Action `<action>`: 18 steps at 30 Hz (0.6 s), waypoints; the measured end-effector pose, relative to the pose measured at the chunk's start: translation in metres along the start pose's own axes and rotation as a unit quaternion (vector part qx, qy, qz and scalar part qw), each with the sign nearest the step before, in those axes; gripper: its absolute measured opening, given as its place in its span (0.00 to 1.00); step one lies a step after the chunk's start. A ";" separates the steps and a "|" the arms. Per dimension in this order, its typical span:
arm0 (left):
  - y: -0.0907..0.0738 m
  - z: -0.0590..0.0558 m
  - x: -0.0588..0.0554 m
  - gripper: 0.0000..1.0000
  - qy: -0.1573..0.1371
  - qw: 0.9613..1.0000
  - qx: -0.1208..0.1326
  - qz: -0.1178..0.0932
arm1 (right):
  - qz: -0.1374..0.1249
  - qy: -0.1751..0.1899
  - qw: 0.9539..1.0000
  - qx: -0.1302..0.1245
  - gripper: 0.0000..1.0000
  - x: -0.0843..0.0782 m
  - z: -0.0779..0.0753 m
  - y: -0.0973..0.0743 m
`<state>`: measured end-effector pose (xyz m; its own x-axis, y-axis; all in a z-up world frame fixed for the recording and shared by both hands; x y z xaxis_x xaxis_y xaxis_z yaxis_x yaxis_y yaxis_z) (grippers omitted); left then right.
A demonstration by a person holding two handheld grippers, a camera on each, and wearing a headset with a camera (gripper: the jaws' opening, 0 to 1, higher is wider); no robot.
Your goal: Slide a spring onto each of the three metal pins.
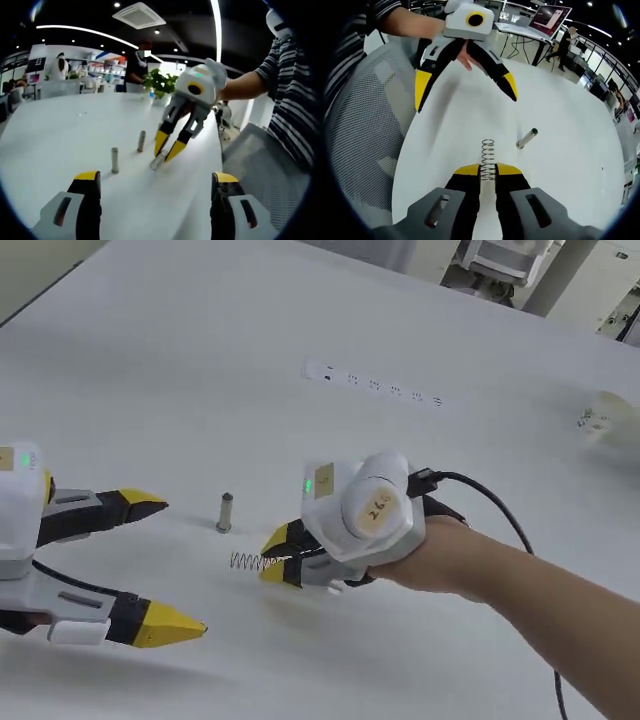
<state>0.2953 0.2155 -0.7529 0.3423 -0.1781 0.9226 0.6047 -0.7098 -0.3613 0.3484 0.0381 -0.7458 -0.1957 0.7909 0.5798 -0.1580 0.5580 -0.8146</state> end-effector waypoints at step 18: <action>0.009 -0.011 0.001 0.74 0.010 0.999 -0.029 0.006 | 0.002 0.003 1.000 -0.011 0.08 -0.004 0.016 -0.012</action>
<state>0.2936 0.2011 -0.7536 0.3342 -0.2003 0.9210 0.5571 -0.7462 -0.3644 0.3350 0.0246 -0.7381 -0.1906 0.7942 0.5771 -0.1355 0.5609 -0.8167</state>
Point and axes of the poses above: the centre of the closed fingertips' face, and the gripper's own axes: y roughly forward along the fingers, z roughly to its left, x roughly out of its top, the point moved 9 cm from there along -y, roughly backward along the fingers, and after that the axes turned 11 degrees about x, right-handed, at the moved point
